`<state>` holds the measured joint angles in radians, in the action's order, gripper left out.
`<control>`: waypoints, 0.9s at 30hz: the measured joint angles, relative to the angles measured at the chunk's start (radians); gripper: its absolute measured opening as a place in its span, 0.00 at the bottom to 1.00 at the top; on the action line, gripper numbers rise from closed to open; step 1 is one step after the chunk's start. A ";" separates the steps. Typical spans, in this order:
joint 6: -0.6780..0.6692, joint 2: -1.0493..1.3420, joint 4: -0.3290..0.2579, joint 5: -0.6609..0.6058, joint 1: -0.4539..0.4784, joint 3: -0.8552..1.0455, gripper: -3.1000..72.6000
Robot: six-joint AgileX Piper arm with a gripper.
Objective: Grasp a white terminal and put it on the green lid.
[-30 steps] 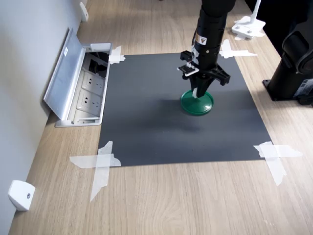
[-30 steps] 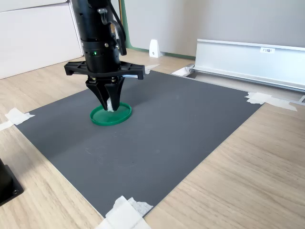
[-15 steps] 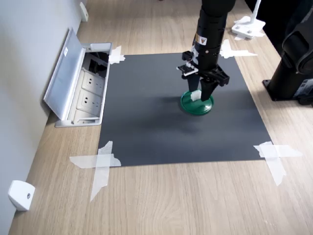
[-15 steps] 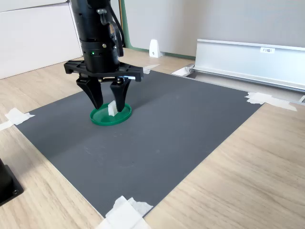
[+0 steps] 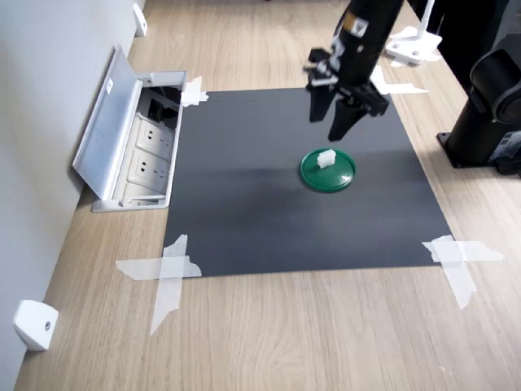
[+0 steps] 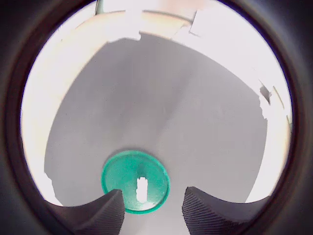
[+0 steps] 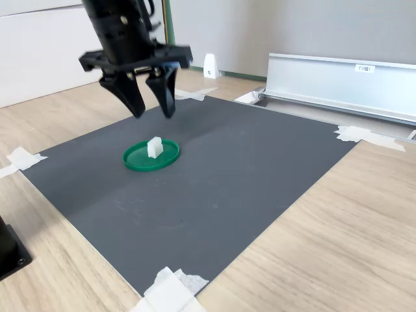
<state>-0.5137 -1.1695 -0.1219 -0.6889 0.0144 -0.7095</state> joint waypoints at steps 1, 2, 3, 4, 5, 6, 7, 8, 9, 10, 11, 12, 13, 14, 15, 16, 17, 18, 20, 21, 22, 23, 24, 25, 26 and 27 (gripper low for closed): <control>0.004 0.042 -0.016 0.021 0.000 0.016 0.71; 0.007 0.078 -0.034 0.048 0.000 0.031 0.71; 0.008 0.125 -0.052 0.076 0.000 0.054 0.70; 0.012 0.174 -0.068 0.107 0.000 0.079 0.70; 0.019 0.224 -0.079 0.139 0.000 0.108 0.69; 0.026 0.266 -0.081 0.165 0.000 0.139 0.68; 0.038 0.317 -0.082 0.196 0.000 0.173 0.66; 0.054 0.369 -0.081 0.229 0.000 0.207 0.64; 0.070 0.421 -0.076 0.254 0.000 0.241 0.61; 0.085 0.462 -0.070 0.271 0.000 0.266 0.57; 0.104 0.513 -0.063 0.287 0.000 0.297 0.53; 0.127 0.563 -0.059 0.298 0.000 0.325 0.48; 0.152 0.621 -0.055 0.307 0.000 0.349 0.43; 0.183 0.668 -0.055 0.312 0.000 0.371 0.38; 0.217 0.704 -0.055 0.316 0.000 0.386 0.32; 0.254 0.747 -0.054 0.323 0.000 0.404 0.28; 0.293 0.788 -0.052 0.331 0.000 0.421 0.23; 0.331 0.826 -0.051 0.336 0.000 0.437 0.20; 0.397 0.893 -0.043 0.338 0.000 0.469 0.14; 0.429 0.928 -0.033 0.338 0.000 0.483 0.11; 0.455 0.963 -0.022 0.340 0.000 0.496 0.09; 0.471 0.990 -0.015 0.343 0.000 0.505 0.07; 0.483 1.023 -0.004 0.348 0.000 0.516 0.06; 0.492 1.056 0.007 0.352 0.000 0.526 0.05; 0.497 1.087 0.018 0.353 0.000 0.534 0.04; 0.499 1.116 0.027 0.353 0.000 0.539 0.04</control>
<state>-0.0144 -0.0531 -0.0945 -0.3359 0.0144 -0.1708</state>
